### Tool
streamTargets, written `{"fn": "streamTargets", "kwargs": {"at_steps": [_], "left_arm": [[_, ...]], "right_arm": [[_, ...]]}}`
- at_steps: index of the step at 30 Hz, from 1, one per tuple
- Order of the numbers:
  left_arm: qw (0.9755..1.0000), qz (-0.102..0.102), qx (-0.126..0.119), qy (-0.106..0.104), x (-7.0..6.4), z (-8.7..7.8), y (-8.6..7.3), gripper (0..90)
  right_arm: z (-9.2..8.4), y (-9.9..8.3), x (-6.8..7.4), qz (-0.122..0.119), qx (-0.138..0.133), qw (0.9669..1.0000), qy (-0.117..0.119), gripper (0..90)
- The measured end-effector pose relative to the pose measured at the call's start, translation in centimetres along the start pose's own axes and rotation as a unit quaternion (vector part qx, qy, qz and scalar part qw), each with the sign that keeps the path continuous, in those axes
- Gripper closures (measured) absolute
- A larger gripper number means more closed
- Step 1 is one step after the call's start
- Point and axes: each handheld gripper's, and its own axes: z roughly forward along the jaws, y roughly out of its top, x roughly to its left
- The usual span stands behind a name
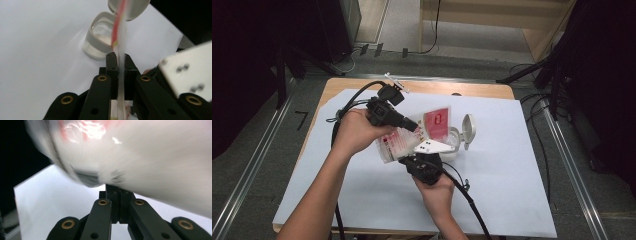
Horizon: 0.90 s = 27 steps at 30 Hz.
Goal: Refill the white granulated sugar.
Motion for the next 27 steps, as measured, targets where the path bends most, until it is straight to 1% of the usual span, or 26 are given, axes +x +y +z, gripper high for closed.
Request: {"fn": "streamTargets", "kwargs": {"at_steps": [1, 2, 4, 5, 6, 7, 8, 10, 12, 15, 18, 20, 21, 22, 23, 24, 25, 26, 27], "left_arm": [[1.0, -0.002, -0.001, -0.005, 0.1, -0.1, -0.2, 87.9], [1.0, -0.005, -0.002, -0.008, 0.3, -0.1, -0.3, 88.3], [0.9999, -0.009, -0.001, -0.011, 0.5, -0.1, -0.6, 88.6], [0.9998, -0.014, -0.003, -0.012, 0.4, -0.1, -0.7, 88.7], [0.9998, -0.014, -0.008, -0.013, 0.6, -0.1, -1.0, 89.0], [0.9998, -0.014, -0.008, -0.013, 0.6, -0.1, -1.0, 89.2], [0.9996, -0.02, -0.013, -0.014, 0.6, -0.1, -1.1, 89.2], [0.9995, -0.021, -0.017, -0.017, 0.8, -0.2, -1.4, 89.9], [0.9989, -0.027, -0.031, -0.022, 1.0, -0.3, -1.7, 90.0], [0.9986, -0.024, -0.042, -0.023, 1.2, -0.4, -2.1, 90.0], [0.9975, -0.031, -0.054, -0.031, 1.4, -0.4, -2.5, 90.0], [0.9977, -0.025, -0.056, -0.029, 1.5, -0.5, -2.8, 90.0], [0.9974, -0.026, -0.062, -0.027, 1.5, -0.6, -3.0, 90.0], [0.9973, -0.024, -0.062, -0.029, 1.6, -0.6, -3.1, 90.0], [0.9966, -0.027, -0.073, -0.028, 1.7, -0.7, -3.4, 90.0], [0.9966, -0.027, -0.073, -0.028, 1.7, -0.7, -3.4, 90.0], [0.9962, -0.029, -0.078, -0.029, 1.9, -0.9, -3.7, 90.0], [0.9962, -0.029, -0.078, -0.029, 1.9, -0.9, -3.7, 90.0], [0.9955, -0.03, -0.083, -0.033, 2.0, -0.9, -4.0, 90.0]], "right_arm": [[-0.2, 0.0, -0.3, 0.005, 0.002, 1.0, -0.002, 90.0], [-0.2, -0.1, -0.5, 0.009, 0.002, 1.0, 0.0, 90.0], [0.0, -0.2, -0.5, 0.008, 0.004, 1.0, -0.002, 90.0], [0.1, -0.2, -0.4, 0.007, 0.004, 1.0, -0.004, 90.0], [0.2, -0.3, -0.5, 0.003, 0.005, 1.0, -0.006, 90.0], [0.2, -0.3, -0.5, 0.003, 0.005, 1.0, -0.006, 90.0], [0.2, -0.3, -0.5, 0.003, 0.007, 1.0, -0.005, 90.0], [0.2, -0.3, -0.4, 0.004, 0.007, 0.9999, -0.006, 90.0], [0.2, -0.3, -0.4, 0.003, 0.005, 1.0, -0.006, 90.0], [0.1, -0.3, -0.4, 0.002, 0.003, 1.0, -0.008, 90.0], [0.0, -0.3, -0.5, 0.002, 0.001, 1.0, -0.009, 90.0], [-0.1, -0.4, -0.5, 0.0, 0.0, 0.9999, -0.012, 90.0], [-0.2, -0.5, -0.7, -0.003, -0.001, 0.9999, -0.016, 90.0], [-0.2, -0.5, -0.7, -0.003, -0.001, 0.9999, -0.016, 90.0], [-0.3, -0.5, -0.9, -0.001, -0.001, 0.9998, -0.019, 90.0], [-0.3, -0.5, -0.9, -0.001, -0.001, 0.9998, -0.019, 90.0], [-0.5, -0.6, -1.1, -0.001, -0.004, 0.9997, -0.025, 90.0], [-0.5, -0.6, -1.1, -0.001, -0.004, 0.9997, -0.025, 90.0], [-0.6, -0.8, -1.4, -0.002, -0.005, 0.9994, -0.033, 90.0]]}}
